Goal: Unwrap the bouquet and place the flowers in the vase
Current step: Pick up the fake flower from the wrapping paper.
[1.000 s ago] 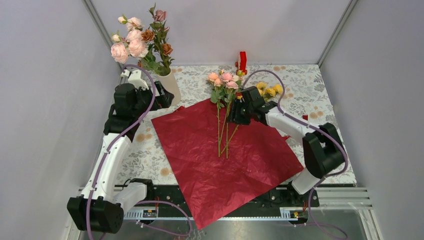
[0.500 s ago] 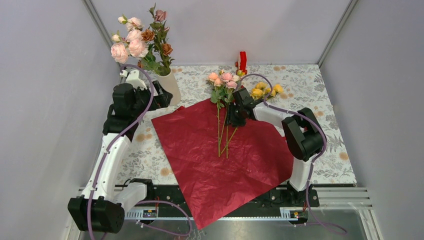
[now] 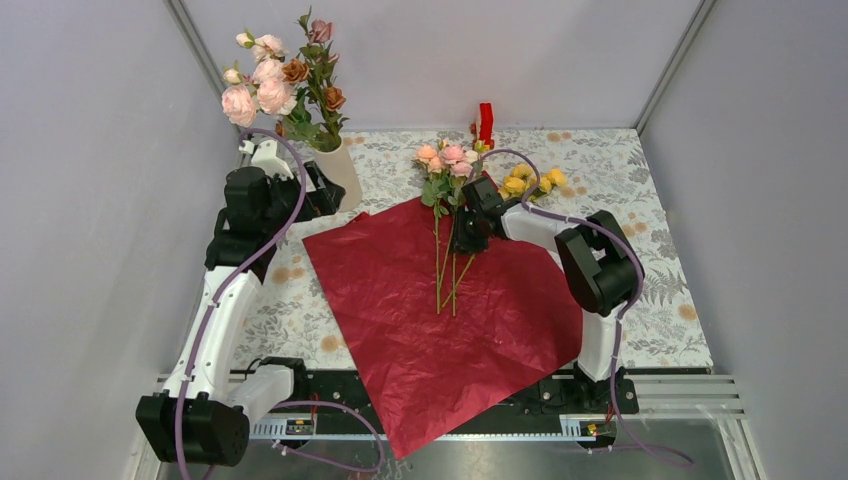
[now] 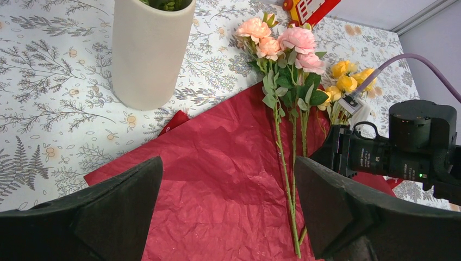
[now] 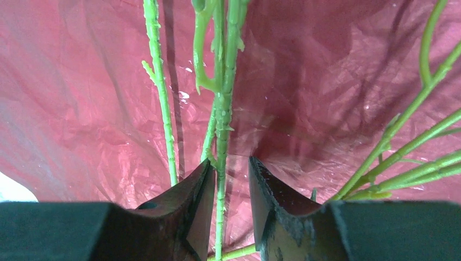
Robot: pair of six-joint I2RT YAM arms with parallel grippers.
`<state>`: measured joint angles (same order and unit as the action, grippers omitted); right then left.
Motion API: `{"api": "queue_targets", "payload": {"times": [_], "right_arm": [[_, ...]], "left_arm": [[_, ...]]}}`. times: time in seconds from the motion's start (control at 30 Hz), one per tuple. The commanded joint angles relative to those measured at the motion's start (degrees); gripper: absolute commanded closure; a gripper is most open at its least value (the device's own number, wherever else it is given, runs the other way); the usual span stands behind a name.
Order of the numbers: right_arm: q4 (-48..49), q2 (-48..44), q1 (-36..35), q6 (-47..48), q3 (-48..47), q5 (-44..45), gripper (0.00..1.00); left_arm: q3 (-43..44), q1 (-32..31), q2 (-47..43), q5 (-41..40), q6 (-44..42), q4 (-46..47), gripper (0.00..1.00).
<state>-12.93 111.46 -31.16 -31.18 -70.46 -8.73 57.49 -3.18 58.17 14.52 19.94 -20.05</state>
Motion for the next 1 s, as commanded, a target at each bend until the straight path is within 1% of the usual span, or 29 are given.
{"api": "queue_targets", "payload": {"times": [0.0, 0.13, 0.2, 0.37, 0.63, 0.8, 0.97], "right_arm": [[1.4, 1.4, -0.7, 0.1, -2.7, -0.8, 0.67], [2.0, 1.3, -0.7, -0.4, -2.5, -0.7, 0.79], [2.1, 0.8, -0.7, -0.6, -2.3, -0.4, 0.87], [2.5, -2.0, -0.7, -0.6, -0.7, 1.1, 1.00], [7.7, -13.2, -0.7, -0.7, 7.6, 4.7, 1.00], [6.6, -18.3, -0.8, 0.7, 8.8, 5.0, 1.00], [8.4, -24.5, -0.7, 2.3, 11.6, 4.3, 1.00]], "left_arm": [[0.0, 0.5, -0.5, 1.1, 0.4, 2.0, 0.01], [0.0, 0.5, -0.5, 1.3, 0.3, 2.0, 0.01], [-0.1, 0.6, -0.5, 1.5, 0.2, 2.1, 0.01], [-0.1, 0.6, -0.4, 1.8, 0.2, 2.2, 0.01], [-0.1, 0.8, -0.4, 3.2, -0.2, 2.5, 0.01], [-0.6, 0.8, -0.5, 7.1, -0.1, 4.3, 0.01], [-2.0, 0.4, -1.7, 11.5, 0.3, 8.2, 0.01]]}}
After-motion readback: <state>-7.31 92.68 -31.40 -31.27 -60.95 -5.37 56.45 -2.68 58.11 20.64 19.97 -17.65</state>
